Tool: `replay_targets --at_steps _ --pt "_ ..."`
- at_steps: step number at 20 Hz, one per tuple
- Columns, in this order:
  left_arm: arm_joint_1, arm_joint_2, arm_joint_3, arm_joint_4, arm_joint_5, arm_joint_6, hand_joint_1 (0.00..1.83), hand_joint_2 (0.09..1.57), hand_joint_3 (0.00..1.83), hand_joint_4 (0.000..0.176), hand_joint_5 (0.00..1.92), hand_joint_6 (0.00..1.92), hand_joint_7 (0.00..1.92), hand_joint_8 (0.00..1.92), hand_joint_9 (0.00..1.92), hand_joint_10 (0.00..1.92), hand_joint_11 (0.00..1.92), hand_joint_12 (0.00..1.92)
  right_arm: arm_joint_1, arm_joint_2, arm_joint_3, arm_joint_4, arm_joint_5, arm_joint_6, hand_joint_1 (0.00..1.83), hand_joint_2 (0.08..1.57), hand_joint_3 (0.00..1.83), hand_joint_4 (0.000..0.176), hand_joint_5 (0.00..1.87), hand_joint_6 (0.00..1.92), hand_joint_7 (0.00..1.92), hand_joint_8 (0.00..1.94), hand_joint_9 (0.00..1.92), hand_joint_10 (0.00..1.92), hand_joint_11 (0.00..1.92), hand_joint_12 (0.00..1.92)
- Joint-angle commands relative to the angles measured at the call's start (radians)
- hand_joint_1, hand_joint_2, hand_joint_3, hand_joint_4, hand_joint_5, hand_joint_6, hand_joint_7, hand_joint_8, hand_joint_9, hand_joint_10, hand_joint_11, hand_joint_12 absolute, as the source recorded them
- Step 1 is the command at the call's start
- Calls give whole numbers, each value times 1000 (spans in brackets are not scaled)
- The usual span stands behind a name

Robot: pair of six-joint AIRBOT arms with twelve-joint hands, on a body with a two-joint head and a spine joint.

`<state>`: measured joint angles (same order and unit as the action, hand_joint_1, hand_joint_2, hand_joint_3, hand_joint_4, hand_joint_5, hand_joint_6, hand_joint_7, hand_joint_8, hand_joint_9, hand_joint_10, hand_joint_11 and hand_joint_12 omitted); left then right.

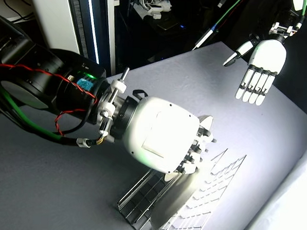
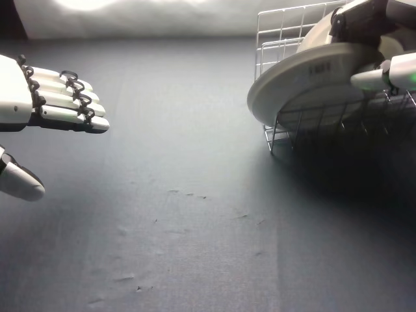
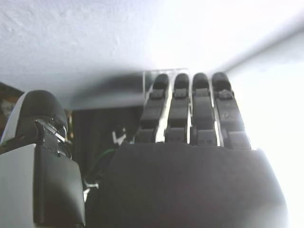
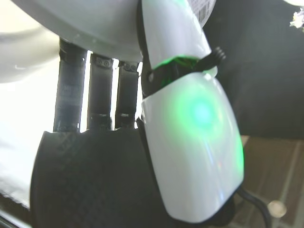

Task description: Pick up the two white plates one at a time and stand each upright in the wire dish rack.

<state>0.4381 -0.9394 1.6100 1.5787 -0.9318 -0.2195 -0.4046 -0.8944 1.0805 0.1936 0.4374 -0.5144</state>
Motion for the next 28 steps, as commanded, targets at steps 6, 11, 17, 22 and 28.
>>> replay_targets --at_steps 6,11,17,22,28 --pt "-11 6 -4 -60 -25 1 0 1083 0 0 61 10 47 8 33 7 43 37 15 6 -6 -27 148 5 1056 1066 0 0 104 1 92 2 68 2 0 271" --pt "-10 6 -6 -61 -27 2 0 1090 0 0 6 0 3 0 0 0 1 5 58 16 -52 -62 167 6 1063 826 0 0 0 0 0 0 0 0 0 0" --pt "-14 10 -21 -61 -40 1 0 1086 0 0 83 6 71 5 42 1 27 17 68 27 -102 -292 249 -2 929 746 0 0 0 0 0 0 0 0 0 0" --pt "-16 48 -61 -52 -73 36 0 1095 1 0 31 3 26 6 13 5 19 8 49 28 -105 -631 353 -10 1028 829 0 0 0 0 0 0 0 0 0 0" --pt "-102 92 -95 23 -94 52 0 1089 0 0 51 7 47 9 30 9 37 19 50 28 -106 -971 469 -34 1015 877 19 0 0 0 0 0 0 0 0 0"
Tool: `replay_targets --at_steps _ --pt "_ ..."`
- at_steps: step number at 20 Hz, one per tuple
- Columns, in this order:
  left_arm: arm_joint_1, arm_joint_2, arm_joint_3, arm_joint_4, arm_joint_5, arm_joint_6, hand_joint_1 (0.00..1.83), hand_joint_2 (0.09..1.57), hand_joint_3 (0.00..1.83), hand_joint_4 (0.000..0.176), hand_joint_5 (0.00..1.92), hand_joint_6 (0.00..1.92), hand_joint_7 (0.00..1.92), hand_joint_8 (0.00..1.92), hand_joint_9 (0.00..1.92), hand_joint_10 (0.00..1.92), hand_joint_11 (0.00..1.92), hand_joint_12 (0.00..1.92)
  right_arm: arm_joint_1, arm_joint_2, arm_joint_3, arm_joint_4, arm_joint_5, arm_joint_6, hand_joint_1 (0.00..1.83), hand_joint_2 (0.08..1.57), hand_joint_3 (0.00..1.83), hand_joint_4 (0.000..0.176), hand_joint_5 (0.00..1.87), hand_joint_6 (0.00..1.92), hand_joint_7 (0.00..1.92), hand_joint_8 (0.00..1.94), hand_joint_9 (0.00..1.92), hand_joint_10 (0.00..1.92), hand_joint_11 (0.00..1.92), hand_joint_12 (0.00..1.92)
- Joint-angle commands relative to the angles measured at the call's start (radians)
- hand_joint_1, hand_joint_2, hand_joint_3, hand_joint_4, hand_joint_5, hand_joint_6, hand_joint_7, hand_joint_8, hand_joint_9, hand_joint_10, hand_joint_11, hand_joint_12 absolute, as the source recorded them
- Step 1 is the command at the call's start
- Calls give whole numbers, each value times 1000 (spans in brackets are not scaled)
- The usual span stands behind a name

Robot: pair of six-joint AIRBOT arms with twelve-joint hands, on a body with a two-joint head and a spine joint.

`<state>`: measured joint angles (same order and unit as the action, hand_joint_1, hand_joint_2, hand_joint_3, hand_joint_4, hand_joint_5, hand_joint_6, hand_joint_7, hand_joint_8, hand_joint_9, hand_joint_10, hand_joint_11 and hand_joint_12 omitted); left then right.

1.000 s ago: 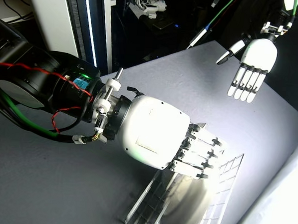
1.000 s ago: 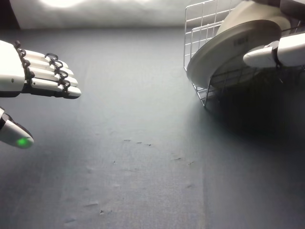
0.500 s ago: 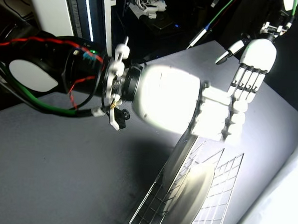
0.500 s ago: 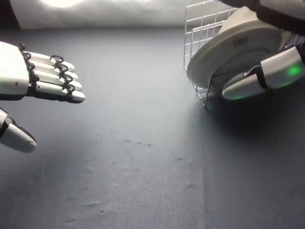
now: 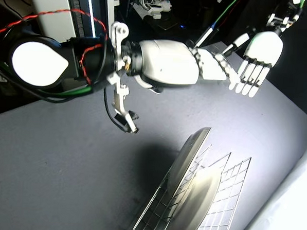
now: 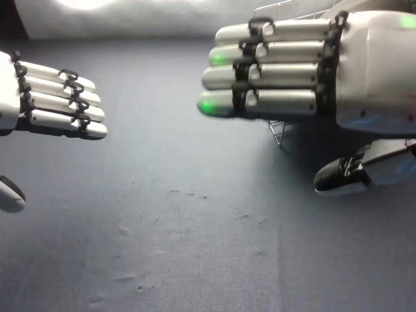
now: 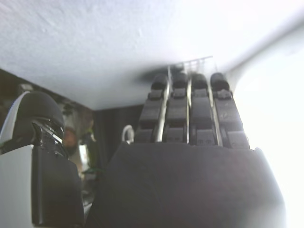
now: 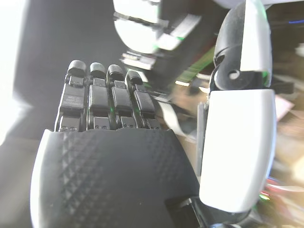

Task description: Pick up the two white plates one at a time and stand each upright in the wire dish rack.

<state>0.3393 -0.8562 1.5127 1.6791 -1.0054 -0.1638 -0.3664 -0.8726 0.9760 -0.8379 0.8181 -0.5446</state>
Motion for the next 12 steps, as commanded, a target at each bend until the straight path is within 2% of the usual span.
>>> replay_targets --at_steps 1,7,12 --pt "-33 11 -4 -53 -20 -16 0 1094 0 0 47 4 47 9 39 12 48 24 12 7 -1 34 90 -18 1001 889 23 0 0 0 0 0 0 0 0 0" --pt "-70 34 -51 -32 -26 -31 0 1082 0 0 24 5 21 5 11 3 21 14 -10 8 -1 3 131 -74 1086 843 0 0 0 0 0 0 0 0 0 0" --pt "-107 54 -83 5 -39 -34 0 1091 0 0 31 4 31 6 19 6 31 20 -15 21 -1 -2 169 -97 1064 862 4 0 0 0 0 0 0 0 0 0"
